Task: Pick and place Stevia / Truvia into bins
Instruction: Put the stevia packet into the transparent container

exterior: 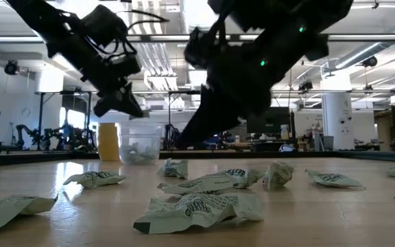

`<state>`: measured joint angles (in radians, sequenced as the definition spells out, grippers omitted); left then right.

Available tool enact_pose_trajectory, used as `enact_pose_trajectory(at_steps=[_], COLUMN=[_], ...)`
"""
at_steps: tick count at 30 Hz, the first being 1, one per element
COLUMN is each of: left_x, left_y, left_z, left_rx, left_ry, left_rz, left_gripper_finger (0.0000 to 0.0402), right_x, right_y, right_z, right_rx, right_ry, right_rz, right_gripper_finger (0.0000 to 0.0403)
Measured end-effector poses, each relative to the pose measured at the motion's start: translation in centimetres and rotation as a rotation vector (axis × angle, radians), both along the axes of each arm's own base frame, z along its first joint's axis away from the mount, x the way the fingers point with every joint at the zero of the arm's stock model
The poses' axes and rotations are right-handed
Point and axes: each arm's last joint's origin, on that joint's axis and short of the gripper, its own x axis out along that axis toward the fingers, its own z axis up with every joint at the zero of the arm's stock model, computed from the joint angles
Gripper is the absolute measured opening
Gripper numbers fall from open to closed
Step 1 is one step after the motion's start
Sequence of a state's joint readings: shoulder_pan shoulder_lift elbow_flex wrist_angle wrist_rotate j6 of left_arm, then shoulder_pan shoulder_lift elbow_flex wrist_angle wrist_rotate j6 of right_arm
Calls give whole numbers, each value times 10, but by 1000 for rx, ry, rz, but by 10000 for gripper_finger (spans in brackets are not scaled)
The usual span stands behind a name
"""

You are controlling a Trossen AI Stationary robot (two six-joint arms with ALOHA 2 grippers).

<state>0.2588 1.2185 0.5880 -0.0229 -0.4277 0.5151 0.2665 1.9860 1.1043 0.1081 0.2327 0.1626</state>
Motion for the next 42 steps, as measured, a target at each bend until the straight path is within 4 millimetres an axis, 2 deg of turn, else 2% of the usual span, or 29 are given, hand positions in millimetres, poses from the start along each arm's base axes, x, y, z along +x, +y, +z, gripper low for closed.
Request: enact_pose_trajectory(at_steps=[3,8,19,27,33,42], left_x=[3,4,-3,-11,-17,-21], left_y=[5,6,1,-5,-11,-20], left_z=[-6,-10,2,12,18,18], left_rx=[-3,-22,-118,-179,-226,-247], left_ry=[8,19,-69,-129,-168,-187], left_rz=[18,19,-25,-38,-49,-69], left_gripper_finger=[33,68,134,142,142,142], right_x=[3,4,1,-1,-3,-7], right_y=[1,2,1,2,10,11], right_z=[-7,-5,-7,-10,-11,-15], right_rx=[-2,7,22,41,45,59], right_ry=[16,4,14,29,32,53], right_rz=[-4,-5,-32,-41,-19,1], right_gripper_finger=[167,188,201,201,201,201])
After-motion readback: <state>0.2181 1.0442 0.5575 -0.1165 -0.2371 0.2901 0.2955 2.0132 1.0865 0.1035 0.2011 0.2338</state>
